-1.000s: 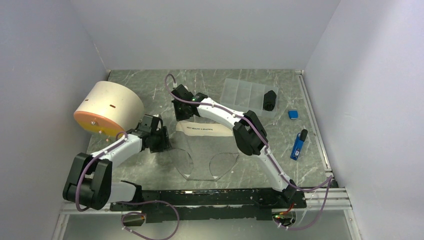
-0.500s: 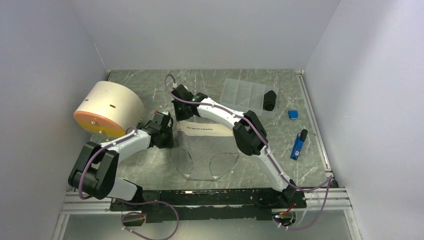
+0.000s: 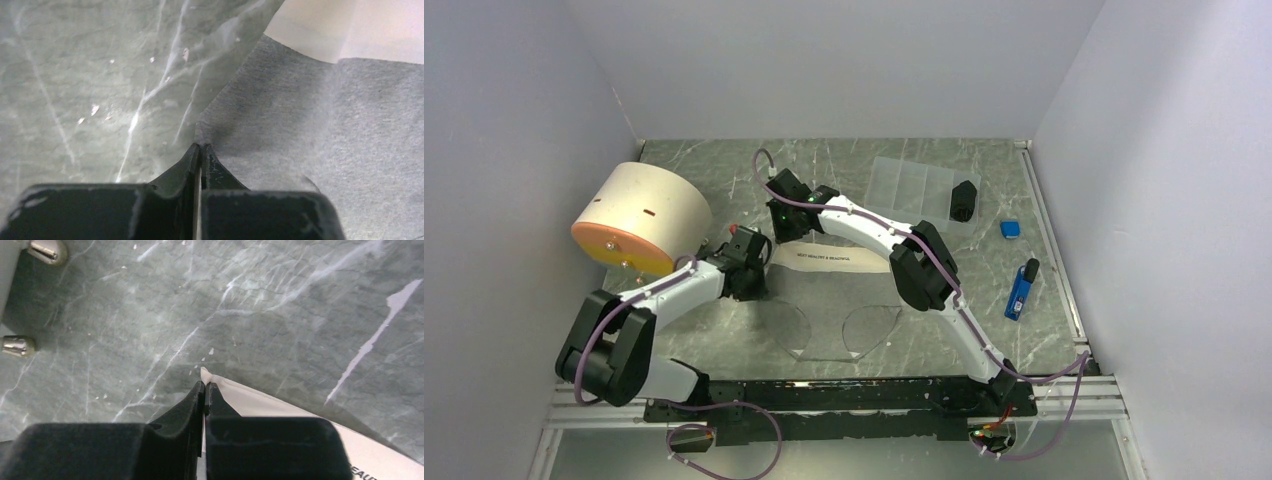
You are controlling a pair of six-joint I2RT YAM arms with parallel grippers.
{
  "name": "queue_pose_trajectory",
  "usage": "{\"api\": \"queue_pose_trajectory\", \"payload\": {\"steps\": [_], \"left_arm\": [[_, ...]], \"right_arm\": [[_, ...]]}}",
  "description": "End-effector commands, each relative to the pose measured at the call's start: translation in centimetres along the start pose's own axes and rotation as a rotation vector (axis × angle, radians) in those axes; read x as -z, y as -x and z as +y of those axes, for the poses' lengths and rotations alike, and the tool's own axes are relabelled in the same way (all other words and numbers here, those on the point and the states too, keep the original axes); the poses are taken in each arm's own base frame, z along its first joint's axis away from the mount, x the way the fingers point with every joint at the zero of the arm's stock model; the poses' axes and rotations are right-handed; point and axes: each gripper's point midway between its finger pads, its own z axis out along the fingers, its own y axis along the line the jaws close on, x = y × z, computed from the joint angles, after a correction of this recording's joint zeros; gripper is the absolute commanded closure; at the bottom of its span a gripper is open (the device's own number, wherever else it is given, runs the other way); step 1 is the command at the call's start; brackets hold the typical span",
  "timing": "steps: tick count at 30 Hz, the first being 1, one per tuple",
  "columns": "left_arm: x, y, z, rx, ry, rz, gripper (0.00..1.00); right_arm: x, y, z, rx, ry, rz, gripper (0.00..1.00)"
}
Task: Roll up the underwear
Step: Fold the underwear at the center of the board.
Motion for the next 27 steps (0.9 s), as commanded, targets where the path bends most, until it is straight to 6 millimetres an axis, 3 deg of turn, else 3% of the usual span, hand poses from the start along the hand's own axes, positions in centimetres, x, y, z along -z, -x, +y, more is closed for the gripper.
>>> {"api": "queue_pose_trajectory", "payload": {"steps": [1, 6, 12, 20, 27], "left_arm": [[3.2, 2.3, 0.1, -0.018, 0.021, -0.066, 0.95], [5.6, 3.1, -0.3, -0.034, -0.02, -0.107, 0.95], [5.9, 1.8, -0.5, -0.047, -0.053, -0.085, 0.95], [7.6, 0.6, -5.7, -0.141, -0.183, -0.107, 0.95], [9.1, -0.4, -10.3, -0.213, -0.264, -0.104, 0.95]], "right_arm": [[2.2, 2.1, 2.1, -0.025, 0.117, -0.035, 0.95], [3.2, 3.1, 2.3, -0.098, 0.222, -0.067, 0.94], [4.2, 3.7, 0.9, -0.187, 0.329, -0.075, 0.93], [6.6, 4.2, -1.5, -0.251, 0.431, -0.122, 0.91], [8.0, 2.1, -4.8, -0.275, 0.445, -0.117, 0.91]]}}
